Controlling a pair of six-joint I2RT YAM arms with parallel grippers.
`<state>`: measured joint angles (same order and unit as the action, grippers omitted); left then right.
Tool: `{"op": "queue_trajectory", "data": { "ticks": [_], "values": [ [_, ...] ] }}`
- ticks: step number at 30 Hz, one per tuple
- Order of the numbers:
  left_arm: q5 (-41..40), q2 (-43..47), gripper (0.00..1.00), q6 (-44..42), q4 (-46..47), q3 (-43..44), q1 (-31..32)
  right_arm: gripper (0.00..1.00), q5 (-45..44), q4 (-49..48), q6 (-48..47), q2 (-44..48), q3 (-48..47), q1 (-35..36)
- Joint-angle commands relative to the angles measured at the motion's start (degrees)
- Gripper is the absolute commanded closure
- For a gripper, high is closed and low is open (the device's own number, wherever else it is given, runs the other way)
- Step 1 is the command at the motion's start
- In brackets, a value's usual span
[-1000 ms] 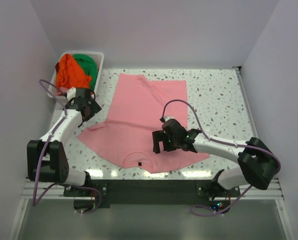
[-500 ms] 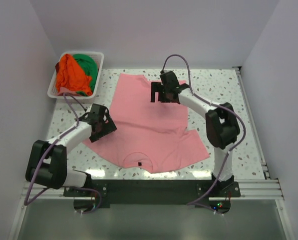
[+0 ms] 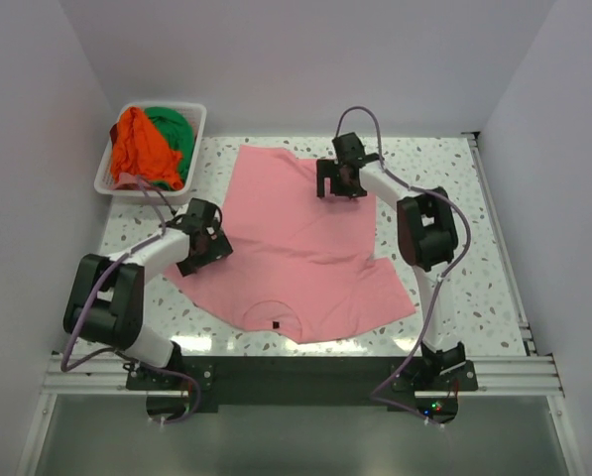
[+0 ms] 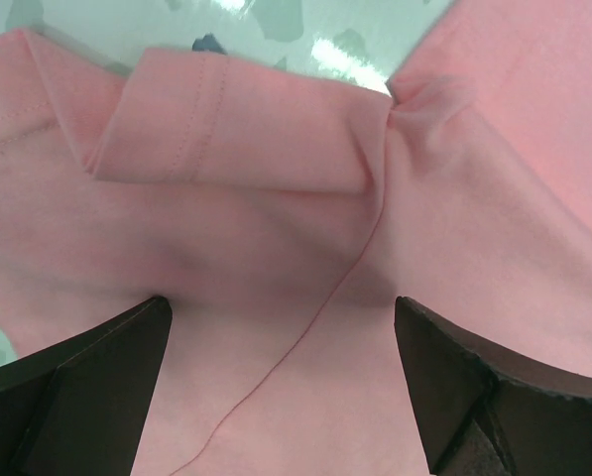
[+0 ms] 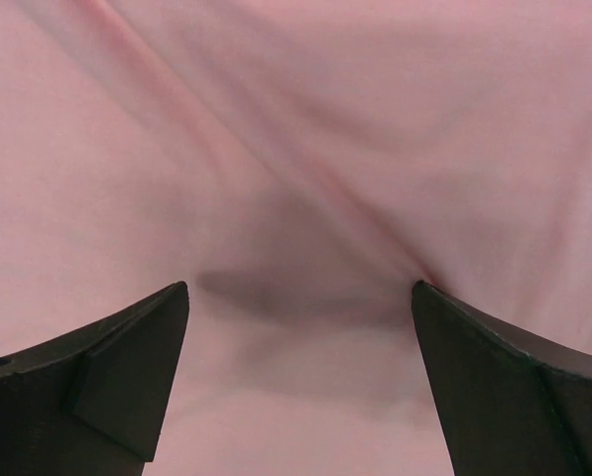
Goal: Fold and stack the t-shirts
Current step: Flatten the tshirt out
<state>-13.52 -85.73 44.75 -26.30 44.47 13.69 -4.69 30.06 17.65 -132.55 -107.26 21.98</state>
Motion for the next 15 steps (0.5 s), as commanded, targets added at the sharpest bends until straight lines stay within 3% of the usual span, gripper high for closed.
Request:
{"op": "queue_trajectory", "data": {
  "ticks": [1, 8, 15],
  "values": [
    [-0.4, -5.9, 0.00, -1.3, 2.4, 3.9, 0.0, 0.01, 2.9, 0.8, -0.3, 1.3, 4.8, -3.2],
    [1.2, -20.8, 0.00, -4.9, 0.6, 19.8, 0.3, 0.01, 1.3, -4.3, 5.1, 11.4, 24.5, -5.7],
    [2.1, -37.1, 0.00, -10.5, -2.2, 48.1, 3.0, 0.01, -0.3, -11.2, 15.7, 31.7, 51.2, -5.5]
  ]
}}
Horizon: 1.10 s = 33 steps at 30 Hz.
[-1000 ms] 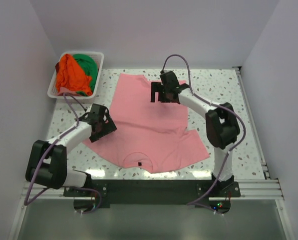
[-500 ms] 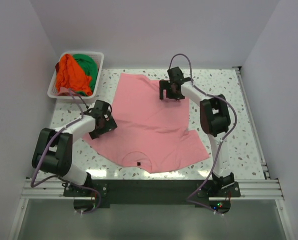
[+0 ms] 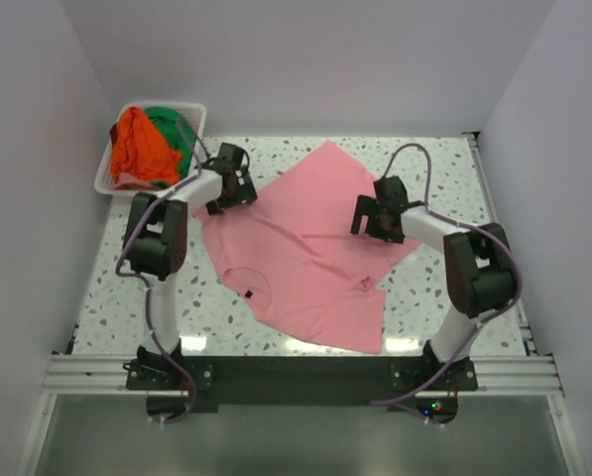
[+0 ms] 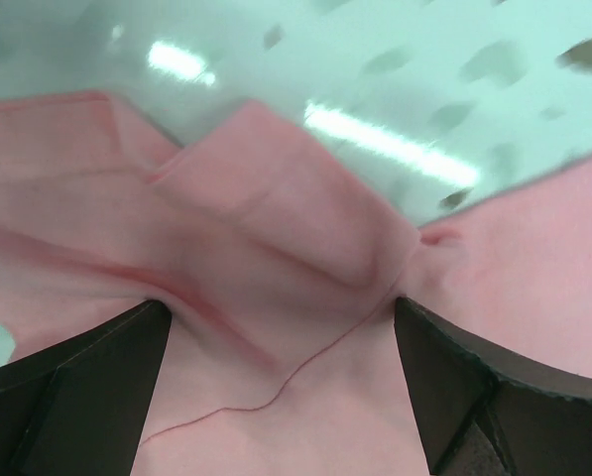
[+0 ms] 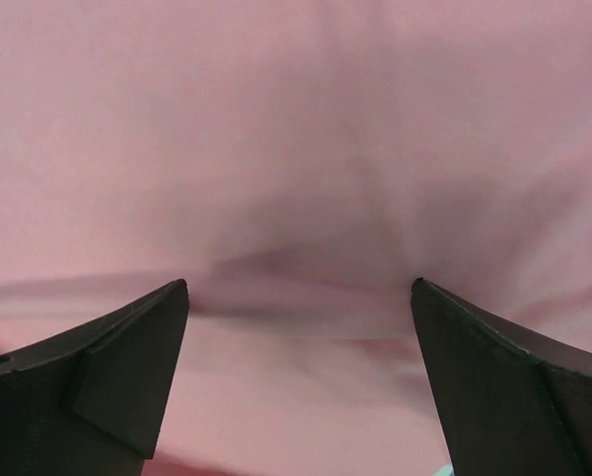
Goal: Fold and stack the t-shirts
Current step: Flatten the tshirt out
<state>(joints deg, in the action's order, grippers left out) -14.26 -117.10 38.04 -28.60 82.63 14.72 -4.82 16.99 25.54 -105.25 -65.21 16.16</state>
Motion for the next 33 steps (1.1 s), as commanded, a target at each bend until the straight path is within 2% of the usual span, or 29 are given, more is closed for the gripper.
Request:
{"op": "queue_trajectory", "data": {
  "ticks": [1, 2, 4, 5, 8, 10, 11, 14, 17, 20, 22, 25, 28, 33],
  "values": [
    [3.4, -10.7, 0.00, -4.7, -0.7, 13.5, 2.5, 0.01, 0.4, 1.0, 9.1, 6.5, 15.2, 0.7],
    [4.1, -13.2, 0.00, -6.1, -2.3, 20.2, 3.6, 0.02, 0.9, -0.5, 10.0, 11.0, 17.9, 2.0],
    [4.9, -20.3, 0.00, -8.0, -3.4, 26.9, 4.9, 0.01, 0.2, -0.5, 13.0, 14.9, 24.3, 4.5],
    [5.3, -22.6, 0.00, -9.0, -4.2, 34.1, 5.7, 0.01, -1.1, 0.4, 14.1, 18.0, 25.9, 7.8],
    [8.7, -30.2, 0.00, -11.6, -4.7, 45.7, 6.9, 0.01, -0.4, 0.7, 19.4, 22.8, 30.6, 15.5],
    [12.0, -32.3, 0.00, -12.8, -1.6, 47.8, 7.5, 0.02, 1.0, -0.5, 23.8, 23.9, 32.9, 19.0],
    [13.0, -32.2, 0.00, -13.7, 3.2, 46.9, 8.2, 0.01, 1.0, -1.0, 25.2, 24.7, 33.2, 22.5],
    [17.7, -31.8, 0.00, -15.3, 10.6, 45.4, 9.9, 0.01, 0.1, -0.3, 27.5, 25.6, 32.4, 26.5],
    [18.2, -32.6, 0.00, -15.7, 11.9, 47.9, 11.6, 0.01, -1.4, 2.5, 25.4, 27.3, 29.4, 27.3],
    [17.2, -32.1, 0.00, -15.3, 10.9, 50.3, 12.2, 0.01, -6.8, 8.4, 21.8, 30.3, 24.6, 27.4],
    [16.6, -28.8, 0.00, -14.9, 10.7, 49.3, 12.3, 0.01, -11.4, 11.6, 19.6, 32.6, 20.7, 27.3],
    [14.5, -21.5, 0.00, -15.2, 10.7, 44.1, 12.3, 0.01, -16.9, 16.1, 17.0, 35.0, 16.1, 27.2],
    [11.3, -13.6, 0.00, -15.1, 9.3, 35.9, 12.3, 0.01, -18.9, 14.9, 15.6, 36.2, 14.6, 26.1],
    [5.9, -3.1, 0.00, -12.8, 5.1, 24.8, 12.3, 0.01, -15.3, 15.7, 11.8, 33.4, 11.8, 17.9]
  ]
}}
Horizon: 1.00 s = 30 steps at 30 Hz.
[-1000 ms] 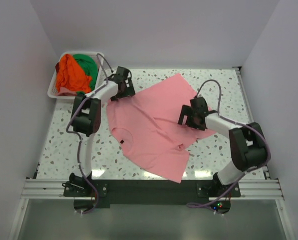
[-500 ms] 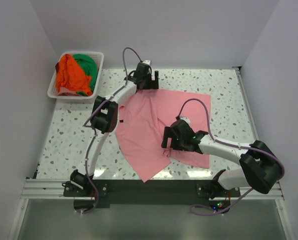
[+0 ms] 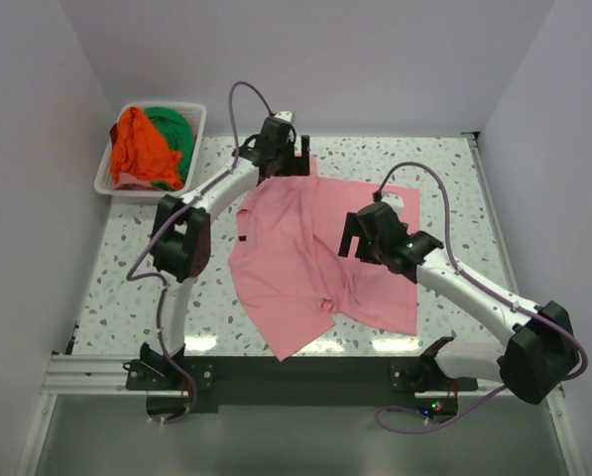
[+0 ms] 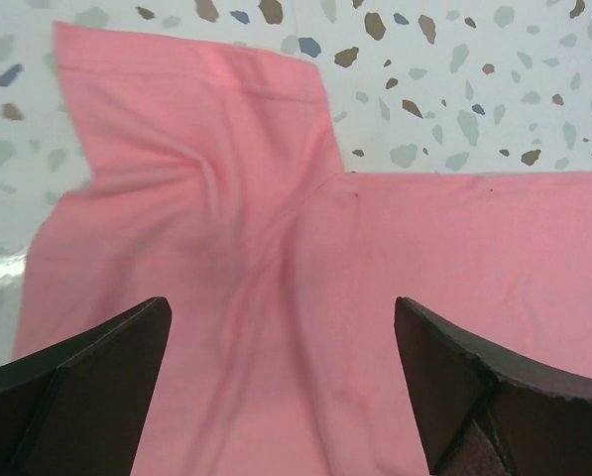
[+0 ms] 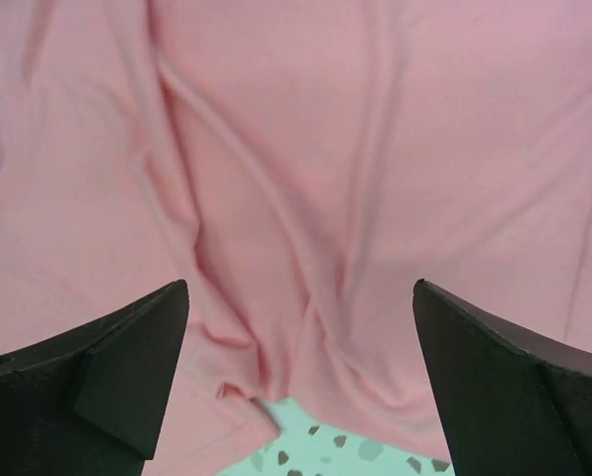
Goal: Fold and stack the t-shirts
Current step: Flatten the tshirt out
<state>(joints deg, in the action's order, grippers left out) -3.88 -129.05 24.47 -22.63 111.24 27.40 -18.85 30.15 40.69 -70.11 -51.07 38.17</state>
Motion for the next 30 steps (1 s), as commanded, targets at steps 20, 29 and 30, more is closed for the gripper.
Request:
{"op": "queue_trajectory", "data": {
  "ticks": [20, 29, 30],
  "values": [
    [-12.4, 13.7, 0.00, 5.9, -6.1, -30.6, 3.2, 0.01, 4.4, -1.8, -11.9, -23.7, -8.4, -20.2],
    [-18.7, 8.6, 0.00, 5.2, -10.4, -28.7, 1.0, 0.01, 6.1, -3.8, -13.4, -30.0, -9.9, -25.2],
    [-18.2, 8.7, 0.00, 5.2, -10.2, -29.0, 0.3, 0.01, 6.3, -4.0, -13.6, -31.0, -10.2, -25.4]
  ]
}}
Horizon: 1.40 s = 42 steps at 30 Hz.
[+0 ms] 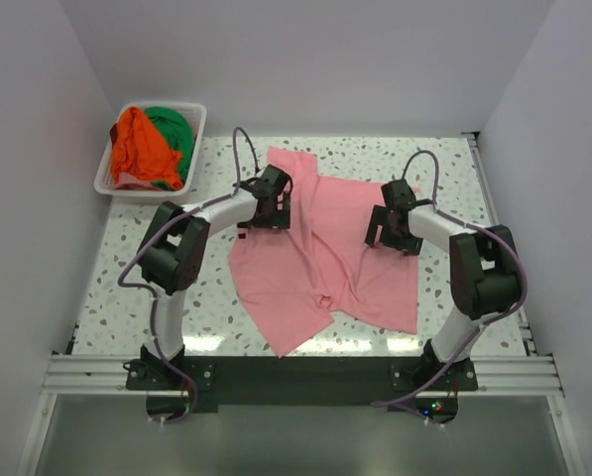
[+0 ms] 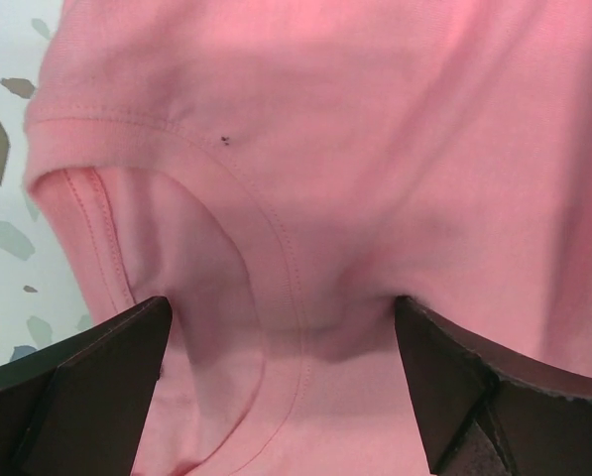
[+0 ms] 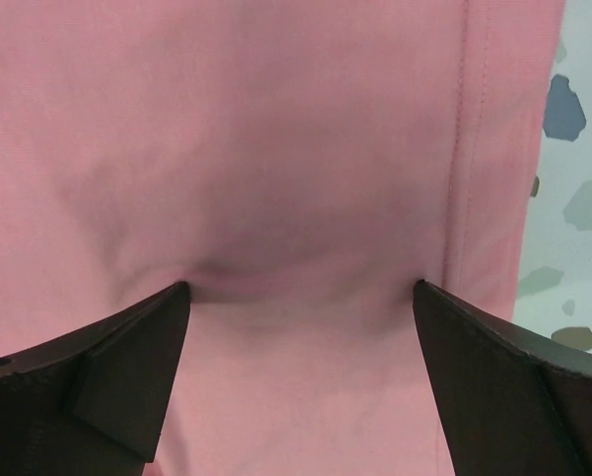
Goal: Fold and stack the t-shirts
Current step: Flatten the tshirt out
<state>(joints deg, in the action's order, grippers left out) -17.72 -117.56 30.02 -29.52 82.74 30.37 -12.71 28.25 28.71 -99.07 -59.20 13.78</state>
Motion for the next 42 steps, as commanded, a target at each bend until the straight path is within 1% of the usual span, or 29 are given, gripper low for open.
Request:
{"op": "queue_trajectory", "data": {
  "ticks": [1, 5, 10, 15, 19, 22, 26, 28, 30, 32, 33, 34, 35, 36, 37, 38, 39, 41, 42],
  "values": [
    [-3.7, -2.6, 0.00, -0.4, -2.9, -1.2, -4.5, 0.01, 0.4, -2.4, -1.6, -2.8, -2.2, -1.6],
    [-1.5, -2.0, 0.00, -2.4, -1.4, -2.1, -8.4, 0.01, -1.8, -1.7, -1.7, -6.0, -4.4, -2.6],
    [1.3, -3.0, 0.00, -5.7, -0.5, -1.6, -12.4, 0.01, -0.2, -1.8, -1.7, -9.3, -7.2, -3.1],
    [2.1, -3.9, 0.00, -9.5, 0.3, -0.7, -13.3, 0.01, -0.3, -1.8, -2.7, -11.9, -10.8, -2.9],
    [2.9, -2.8, 0.00, -15.2, 2.6, 0.1, -13.5, 0.01, -2.1, -0.5, -4.4, -13.2, -13.5, -3.5],
    [4.2, -2.2, 0.00, -16.2, 0.7, 2.2, -13.9, 0.01, -2.0, 0.7, -4.4, -12.5, -14.0, -4.1],
    [6.2, 1.6, 0.00, -15.8, 0.5, 0.8, -13.8, 0.01, 2.2, -0.6, -6.2, -7.1, -11.3, -4.2],
    [7.5, 3.3, 0.00, -13.8, 0.6, -0.6, -13.8, 0.01, 4.8, -1.4, -7.0, -4.9, -10.6, -4.2],
    [9.9, 6.9, 0.00, -12.3, 1.6, -3.2, -13.0, 0.01, 5.2, -1.5, -7.5, -2.4, -9.7, -4.1],
    [10.2, 10.7, 0.00, -9.5, 2.2, -4.7, -11.8, 0.01, 3.9, -0.7, -6.9, 1.6, -8.8, -4.2],
    [9.1, 11.8, 0.00, -8.0, 1.3, -5.9, -10.3, 0.01, 3.5, -0.2, -6.7, 3.0, -8.3, -4.1],
    [8.1, 13.5, 0.00, -4.1, 0.3, -6.4, -9.5, 0.01, 3.0, -0.2, -6.0, 6.2, -7.5, -4.2],
    [7.8, 16.1, 0.00, -0.5, -0.8, -8.9, -6.6, 0.01, 3.3, -0.7, -4.5, 11.2, -3.4, -4.2],
    [7.8, 16.1, 0.00, -0.5, -0.7, -10.2, -5.3, 0.01, 3.3, -0.7, -4.5, 11.3, -3.4, -4.2],
    [7.7, 18.4, 0.00, 1.3, -0.6, -11.6, -3.9, 0.01, 4.0, -0.9, -3.3, 14.3, -2.0, -4.2],
    [8.1, 19.5, 0.00, 2.6, -0.5, -13.1, -2.8, 0.01, 6.6, -1.1, -2.8, 15.7, 0.9, -4.2],
    [9.2, 20.6, 0.00, 3.4, 0.6, -16.4, -0.9, 0.01, 8.0, -1.8, -2.3, 17.0, 2.6, -3.9],
    [12.3, 24.2, 0.00, 6.2, 2.2, -20.3, 0.2, 0.02, 12.2, -2.8, -1.1, 21.0, 7.9, -3.6],
    [13.0, 25.4, 0.00, 7.7, 3.8, -24.2, 1.3, 0.01, 12.6, -3.5, -0.8, 22.3, 9.5, -2.8]
  ]
}}
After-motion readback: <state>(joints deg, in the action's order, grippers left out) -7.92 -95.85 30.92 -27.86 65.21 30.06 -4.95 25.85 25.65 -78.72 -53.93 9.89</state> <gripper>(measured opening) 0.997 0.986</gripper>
